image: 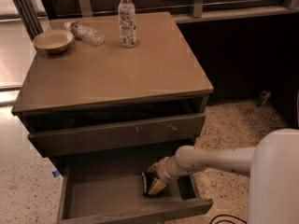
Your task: Place rxbar chocolate into middle drawer
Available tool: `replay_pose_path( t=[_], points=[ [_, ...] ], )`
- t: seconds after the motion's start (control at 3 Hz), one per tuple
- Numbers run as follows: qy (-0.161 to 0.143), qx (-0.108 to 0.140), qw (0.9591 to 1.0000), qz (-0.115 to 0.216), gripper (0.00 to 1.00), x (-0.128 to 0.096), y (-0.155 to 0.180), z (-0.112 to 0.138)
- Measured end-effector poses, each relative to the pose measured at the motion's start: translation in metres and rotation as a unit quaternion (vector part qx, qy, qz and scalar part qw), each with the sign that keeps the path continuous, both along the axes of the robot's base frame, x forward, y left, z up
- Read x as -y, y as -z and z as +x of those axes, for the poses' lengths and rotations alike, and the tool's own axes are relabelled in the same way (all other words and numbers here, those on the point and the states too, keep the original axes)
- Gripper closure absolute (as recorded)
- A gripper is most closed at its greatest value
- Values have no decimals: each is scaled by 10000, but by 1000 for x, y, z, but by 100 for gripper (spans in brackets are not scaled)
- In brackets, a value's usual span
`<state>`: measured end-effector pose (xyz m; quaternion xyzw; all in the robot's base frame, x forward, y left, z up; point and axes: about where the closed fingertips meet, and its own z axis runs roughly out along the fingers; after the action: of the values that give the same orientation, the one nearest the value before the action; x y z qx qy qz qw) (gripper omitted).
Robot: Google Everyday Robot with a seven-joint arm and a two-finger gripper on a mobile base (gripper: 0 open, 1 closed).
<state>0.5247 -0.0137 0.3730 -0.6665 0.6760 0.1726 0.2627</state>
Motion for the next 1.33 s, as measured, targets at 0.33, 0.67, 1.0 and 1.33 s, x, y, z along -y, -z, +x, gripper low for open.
replay_pose_path(
  t=[0.33, 0.67, 1.0, 1.33],
  points=[
    [0, 0, 10000, 0, 58, 0, 0, 0],
    [-1, -1, 10000, 0, 34, 0, 0, 0],
    [-1, -1, 10000, 0, 11, 0, 0, 0],
    [-2, -2, 10000, 1, 0, 0, 0, 0]
  ],
)
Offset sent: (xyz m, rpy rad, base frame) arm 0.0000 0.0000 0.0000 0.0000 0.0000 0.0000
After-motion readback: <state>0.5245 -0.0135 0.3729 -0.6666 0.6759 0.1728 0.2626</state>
